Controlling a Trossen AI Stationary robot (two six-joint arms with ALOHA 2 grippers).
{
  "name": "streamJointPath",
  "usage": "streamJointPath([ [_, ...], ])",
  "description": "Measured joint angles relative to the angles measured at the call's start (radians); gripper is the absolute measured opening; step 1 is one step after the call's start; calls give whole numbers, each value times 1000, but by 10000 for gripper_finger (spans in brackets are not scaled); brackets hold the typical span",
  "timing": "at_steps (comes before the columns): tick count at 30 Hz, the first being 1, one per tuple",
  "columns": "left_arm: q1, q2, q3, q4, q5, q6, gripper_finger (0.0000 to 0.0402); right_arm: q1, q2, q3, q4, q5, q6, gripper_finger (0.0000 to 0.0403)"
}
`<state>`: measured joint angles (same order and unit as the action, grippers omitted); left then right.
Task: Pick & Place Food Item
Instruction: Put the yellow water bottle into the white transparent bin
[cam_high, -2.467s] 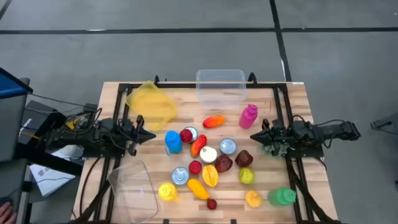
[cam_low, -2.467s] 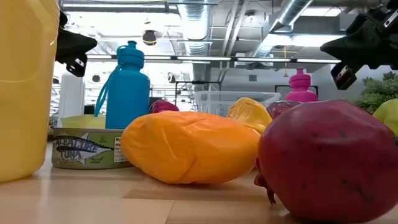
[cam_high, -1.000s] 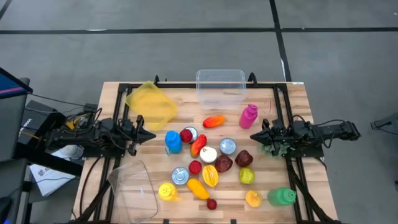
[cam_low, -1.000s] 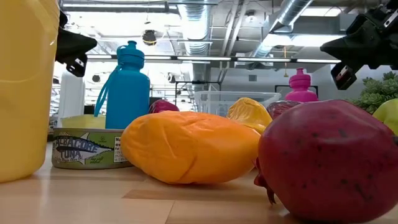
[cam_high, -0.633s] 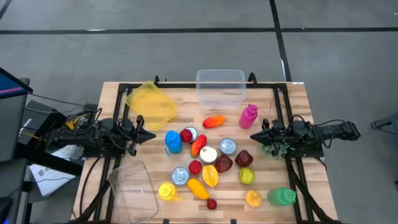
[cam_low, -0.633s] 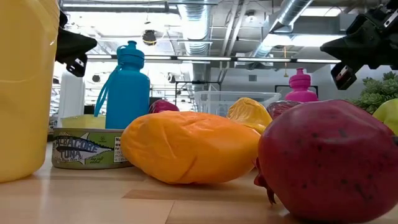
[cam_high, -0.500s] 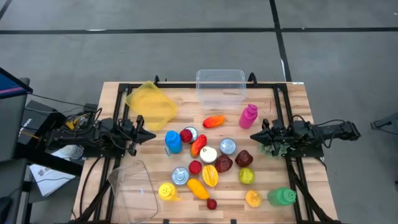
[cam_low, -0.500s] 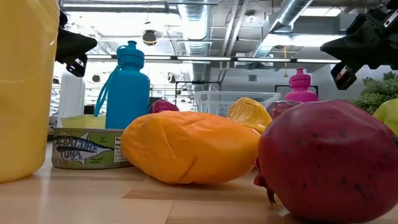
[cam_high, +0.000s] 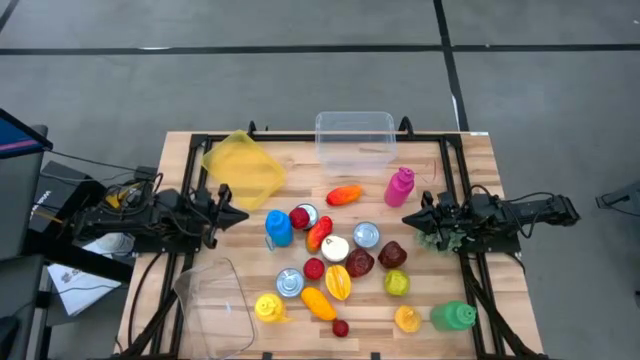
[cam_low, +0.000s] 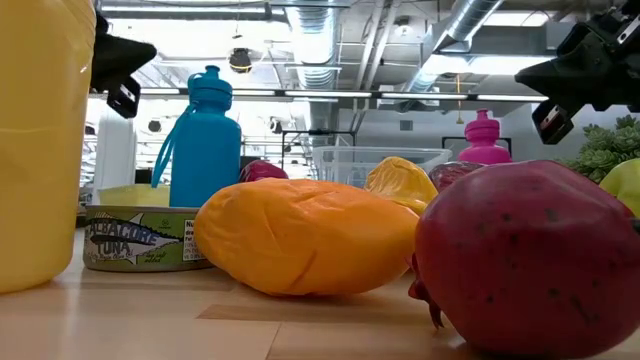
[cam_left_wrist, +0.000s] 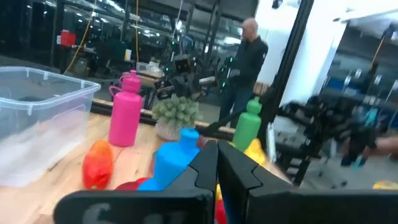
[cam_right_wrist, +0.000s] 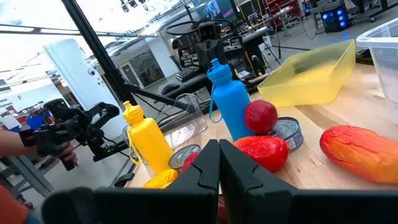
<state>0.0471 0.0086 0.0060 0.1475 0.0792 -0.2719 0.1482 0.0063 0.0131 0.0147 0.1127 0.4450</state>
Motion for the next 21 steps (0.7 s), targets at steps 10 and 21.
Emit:
streamJointPath([
  [10,0,0,0,206,0,-261,0,1,0,0,0,0,-59,0],
  [21,0,0,0,437,-88,-259,0,1,0,-2,32,4,-60,0],
])
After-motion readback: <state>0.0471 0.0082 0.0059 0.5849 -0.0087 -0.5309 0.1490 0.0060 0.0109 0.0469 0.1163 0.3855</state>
